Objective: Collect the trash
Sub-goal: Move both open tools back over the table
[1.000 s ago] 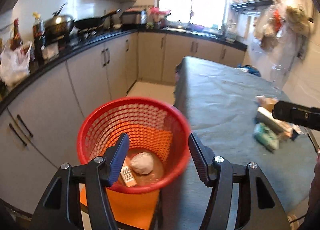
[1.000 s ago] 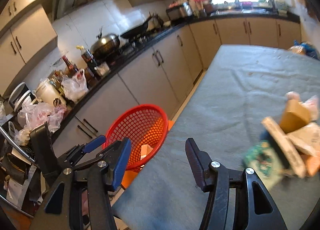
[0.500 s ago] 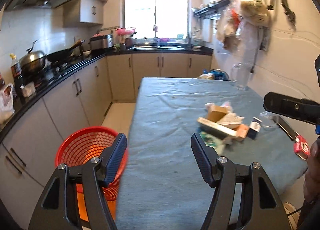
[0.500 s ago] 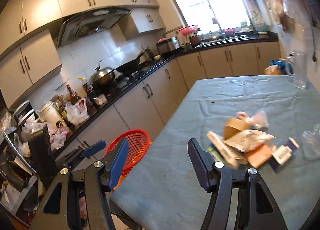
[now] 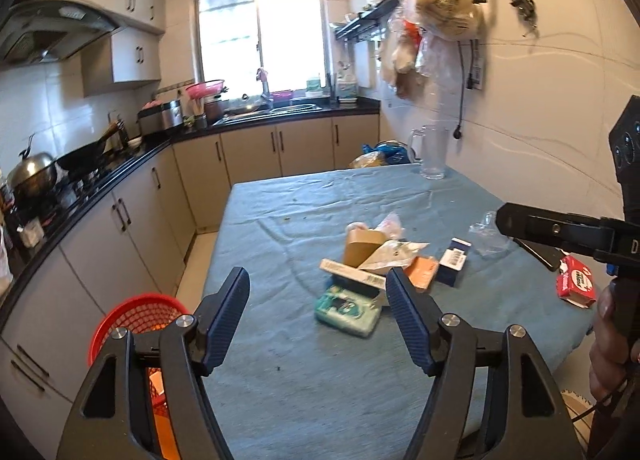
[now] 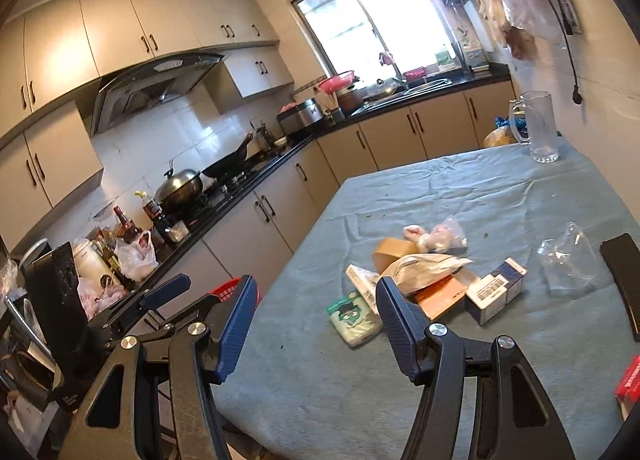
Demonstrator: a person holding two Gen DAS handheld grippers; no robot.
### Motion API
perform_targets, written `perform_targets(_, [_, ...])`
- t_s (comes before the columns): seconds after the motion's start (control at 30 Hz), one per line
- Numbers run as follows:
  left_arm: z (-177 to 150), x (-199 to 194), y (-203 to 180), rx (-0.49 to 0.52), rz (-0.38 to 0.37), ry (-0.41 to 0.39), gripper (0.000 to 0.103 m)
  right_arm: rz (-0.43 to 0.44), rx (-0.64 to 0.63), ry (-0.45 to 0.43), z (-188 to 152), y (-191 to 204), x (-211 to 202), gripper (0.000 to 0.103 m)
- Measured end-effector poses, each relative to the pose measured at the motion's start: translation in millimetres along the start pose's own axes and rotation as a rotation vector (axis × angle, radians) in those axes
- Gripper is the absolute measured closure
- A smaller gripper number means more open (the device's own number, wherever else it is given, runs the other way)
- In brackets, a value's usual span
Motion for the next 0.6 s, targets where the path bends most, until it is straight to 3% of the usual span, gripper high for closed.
perform_targets(0.3, [1, 13, -15, 0.018, -0.036, 0.024, 0.031, -0.067, 0.032, -0.040, 4, -43, -24, 0.037])
perform_targets(0.6, [-14, 52, -15, -0.039, -0.098, 0.091, 0.031, -0.257, 0.152, -0.050, 4, -130, -46, 0.037])
Point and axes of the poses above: each gripper's, at about its wrist camera, not at the fingertips, and x roughly the way its jaws point, y to its left, z to its top, the point moved 7 cm from there along x, roughly the way its jaws point, and after that the axes turned 3 degrees about -z, right-handed, at the moved point
